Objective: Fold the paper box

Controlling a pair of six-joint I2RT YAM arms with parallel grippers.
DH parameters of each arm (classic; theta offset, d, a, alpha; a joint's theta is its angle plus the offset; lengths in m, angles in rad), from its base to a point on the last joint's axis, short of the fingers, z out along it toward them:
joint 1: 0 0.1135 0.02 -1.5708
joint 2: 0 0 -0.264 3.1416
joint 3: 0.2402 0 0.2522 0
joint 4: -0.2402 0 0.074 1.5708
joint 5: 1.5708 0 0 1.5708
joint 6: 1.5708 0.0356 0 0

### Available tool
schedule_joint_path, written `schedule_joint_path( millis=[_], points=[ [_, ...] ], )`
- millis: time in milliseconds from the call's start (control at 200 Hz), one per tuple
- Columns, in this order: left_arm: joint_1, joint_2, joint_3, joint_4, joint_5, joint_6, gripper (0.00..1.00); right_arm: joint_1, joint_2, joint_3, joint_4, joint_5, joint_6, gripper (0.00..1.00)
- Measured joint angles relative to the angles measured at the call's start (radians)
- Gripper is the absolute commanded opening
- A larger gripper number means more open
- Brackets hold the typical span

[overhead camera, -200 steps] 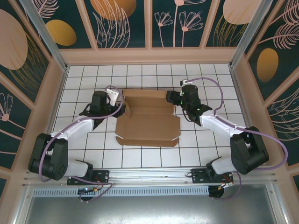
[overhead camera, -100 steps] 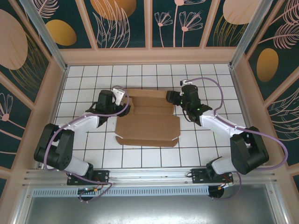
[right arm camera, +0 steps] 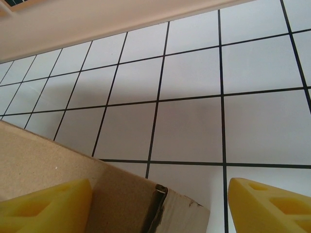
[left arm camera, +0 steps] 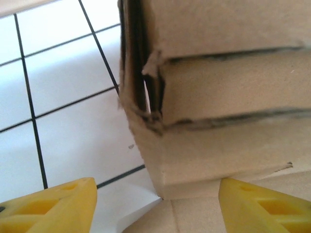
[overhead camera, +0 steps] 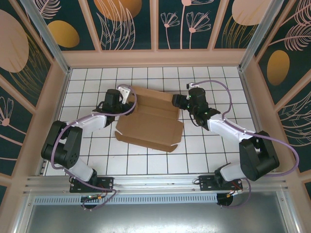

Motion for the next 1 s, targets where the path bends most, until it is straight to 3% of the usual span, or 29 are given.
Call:
schedule_joint_path(
  millis=[195,350,595,696,886,1001],
  points=[
    [0.0,-0.032,-0.089,0.146,-0.026,0.064,0.77,-0.002,0.003,0.01,-0.014,-0.012,0.0,0.74],
    [0.0,-0.03,-0.088,0.19,0.04,0.143,0.8,-0.002,0.018,0.023,-0.015,-0.016,-0.001,0.74],
    [0.044,0.09,0.111,0.143,0.159,0.215,0.79,-0.01,0.039,0.044,-0.018,-0.031,-0.007,0.74],
    [0.062,0.134,0.188,0.113,0.188,0.239,0.77,-0.016,0.056,0.063,-0.023,-0.037,-0.007,0.74],
    [0.069,0.224,0.29,0.019,0.238,0.287,0.59,-0.037,0.075,0.081,-0.026,-0.05,-0.007,0.74],
    [0.072,0.23,0.282,0.009,0.257,0.287,0.6,-0.042,0.081,0.087,-0.026,-0.06,-0.007,0.74]
  ],
)
